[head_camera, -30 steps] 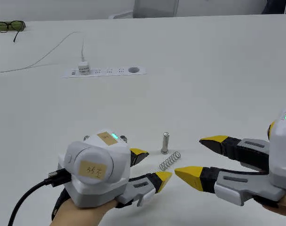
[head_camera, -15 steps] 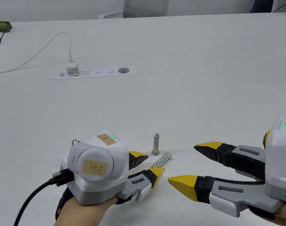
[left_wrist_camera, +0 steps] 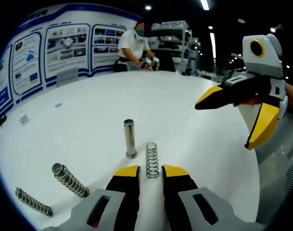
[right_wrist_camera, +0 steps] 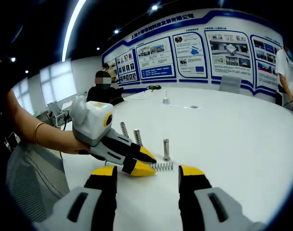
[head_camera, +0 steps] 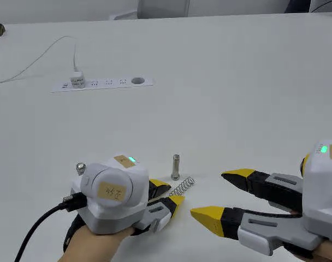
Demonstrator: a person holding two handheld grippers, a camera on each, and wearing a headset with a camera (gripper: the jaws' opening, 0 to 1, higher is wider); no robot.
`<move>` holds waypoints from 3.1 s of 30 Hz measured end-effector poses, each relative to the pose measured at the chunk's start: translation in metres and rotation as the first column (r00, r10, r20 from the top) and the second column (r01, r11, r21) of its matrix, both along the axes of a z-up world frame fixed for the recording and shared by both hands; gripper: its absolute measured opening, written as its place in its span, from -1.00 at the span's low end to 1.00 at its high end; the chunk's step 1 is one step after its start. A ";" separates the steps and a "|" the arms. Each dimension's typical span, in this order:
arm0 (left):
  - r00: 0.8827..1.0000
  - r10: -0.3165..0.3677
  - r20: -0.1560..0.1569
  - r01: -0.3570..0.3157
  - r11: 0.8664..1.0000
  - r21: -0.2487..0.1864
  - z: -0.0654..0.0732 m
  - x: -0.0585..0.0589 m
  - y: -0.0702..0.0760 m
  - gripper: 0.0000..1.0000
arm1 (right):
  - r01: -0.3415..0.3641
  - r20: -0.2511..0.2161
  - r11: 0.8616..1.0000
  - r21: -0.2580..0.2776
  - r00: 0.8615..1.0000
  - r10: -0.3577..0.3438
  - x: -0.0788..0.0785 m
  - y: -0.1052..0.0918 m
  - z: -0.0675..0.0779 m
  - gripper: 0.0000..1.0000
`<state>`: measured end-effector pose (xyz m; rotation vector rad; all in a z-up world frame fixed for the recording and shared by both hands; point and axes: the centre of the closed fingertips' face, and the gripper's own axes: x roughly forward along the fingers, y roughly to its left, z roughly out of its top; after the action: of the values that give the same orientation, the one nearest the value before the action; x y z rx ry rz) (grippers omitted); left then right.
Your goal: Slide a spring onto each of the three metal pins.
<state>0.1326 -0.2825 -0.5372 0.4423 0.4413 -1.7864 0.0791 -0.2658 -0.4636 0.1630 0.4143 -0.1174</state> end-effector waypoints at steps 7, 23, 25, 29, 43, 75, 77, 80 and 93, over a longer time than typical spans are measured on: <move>1.000 -0.007 0.003 0.007 1.000 0.003 -0.001 0.000 -0.002 -0.71 | 0.021 -0.005 1.000 0.019 1.000 -0.021 -0.003 -0.004 -0.003 0.03; 0.996 -0.069 0.047 0.071 0.997 -0.025 0.014 -0.007 0.006 -0.80 | 0.049 -0.001 0.997 0.059 0.999 -0.049 -0.004 -0.008 -0.003 0.01; 0.995 -0.078 0.054 0.080 0.996 -0.038 0.019 -0.007 0.008 -0.80 | 0.054 0.007 0.997 0.061 0.998 -0.054 -0.004 -0.010 0.001 0.01; 0.996 -0.079 0.046 0.082 0.994 -0.070 0.032 -0.006 0.011 -0.80 | 0.074 0.028 0.995 0.070 0.997 -0.076 -0.004 -0.015 0.008 0.01; 0.995 -0.095 0.011 0.096 0.980 -0.176 0.074 -0.008 0.030 -0.80 | 0.059 0.095 0.990 0.130 0.993 -0.072 0.007 -0.006 0.028 -0.10; 0.983 -0.159 -0.096 0.121 0.940 -0.317 0.113 -0.022 0.058 -0.79 | -0.062 0.243 0.911 0.408 0.969 -0.043 0.037 0.024 0.050 -0.50; 0.981 -0.166 -0.100 0.125 0.938 -0.324 0.115 -0.023 0.060 -0.79 | -0.065 0.246 0.907 0.417 0.968 -0.044 0.038 0.024 0.051 -0.53; 0.977 -0.176 -0.117 0.129 0.935 -0.331 0.116 -0.024 0.062 -0.79 | -0.078 0.244 0.908 0.411 0.970 -0.027 0.037 0.027 0.050 -0.59; 0.977 -0.179 -0.113 0.137 0.942 -0.305 0.113 -0.026 0.069 -0.78 | -0.138 0.261 0.919 0.369 0.965 0.040 0.038 0.041 0.055 -0.72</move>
<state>0.1069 -0.2138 -0.4246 0.1453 0.2315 -2.0097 0.1168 -0.2244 -0.4083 0.5416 0.1882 0.0775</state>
